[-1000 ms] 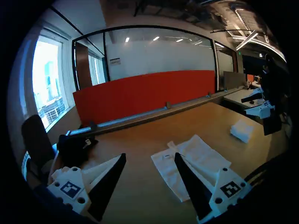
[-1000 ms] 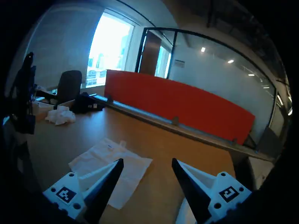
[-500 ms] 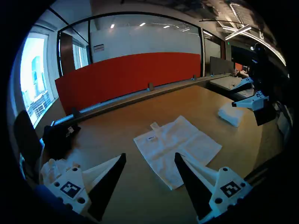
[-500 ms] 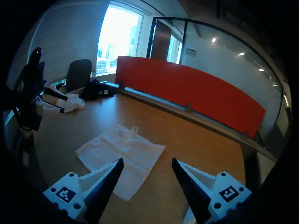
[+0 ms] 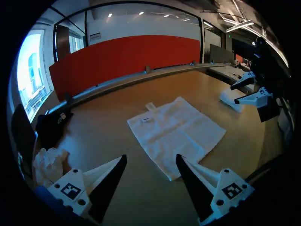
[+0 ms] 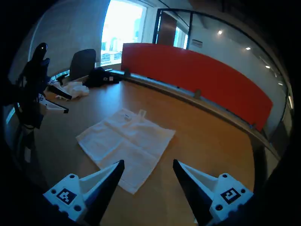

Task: Fold towel

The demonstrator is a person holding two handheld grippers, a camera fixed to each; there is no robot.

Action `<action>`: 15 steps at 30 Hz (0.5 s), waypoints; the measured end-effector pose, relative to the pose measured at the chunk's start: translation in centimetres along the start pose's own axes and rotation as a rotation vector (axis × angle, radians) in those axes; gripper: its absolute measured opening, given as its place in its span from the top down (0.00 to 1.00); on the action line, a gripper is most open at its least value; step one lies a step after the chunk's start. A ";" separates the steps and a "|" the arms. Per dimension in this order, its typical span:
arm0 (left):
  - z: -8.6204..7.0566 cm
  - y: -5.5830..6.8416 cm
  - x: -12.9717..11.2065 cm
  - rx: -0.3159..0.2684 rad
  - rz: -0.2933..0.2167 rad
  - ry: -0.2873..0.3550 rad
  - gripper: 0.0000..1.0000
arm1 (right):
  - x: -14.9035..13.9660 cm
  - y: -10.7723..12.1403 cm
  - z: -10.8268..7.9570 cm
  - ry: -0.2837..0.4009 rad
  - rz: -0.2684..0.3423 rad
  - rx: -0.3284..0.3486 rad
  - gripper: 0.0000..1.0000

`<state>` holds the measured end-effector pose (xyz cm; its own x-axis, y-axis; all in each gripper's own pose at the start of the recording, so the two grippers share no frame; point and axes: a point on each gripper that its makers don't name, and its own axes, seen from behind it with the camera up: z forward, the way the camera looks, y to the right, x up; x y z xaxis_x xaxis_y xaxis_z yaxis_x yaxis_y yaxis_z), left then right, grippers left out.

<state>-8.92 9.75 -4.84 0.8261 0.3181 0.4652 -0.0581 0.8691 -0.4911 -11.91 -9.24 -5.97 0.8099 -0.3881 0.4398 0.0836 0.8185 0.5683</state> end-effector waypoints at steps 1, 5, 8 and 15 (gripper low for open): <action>0.3 0.1 -0.3 -0.004 -0.002 -0.006 0.03 | -0.4 -0.1 0.3 -0.005 0.000 0.001 0.00; 1.4 0.7 -1.7 -0.020 -0.009 -0.030 0.03 | -2.2 -0.6 1.4 -0.034 0.002 0.011 0.00; 2.2 1.0 -2.9 -0.031 -0.012 -0.052 0.03 | -3.6 -1.1 2.2 -0.059 0.004 0.022 0.00; 3.9 1.8 -5.6 -0.054 -0.003 -0.109 0.03 | -6.6 -2.1 3.6 -0.106 0.025 0.044 0.00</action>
<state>-15.88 11.04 -5.49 0.7604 0.3568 0.5426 -0.0226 0.8495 -0.5270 -19.49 -9.87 -7.58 0.7455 -0.4125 0.5235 0.0371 0.8099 0.5854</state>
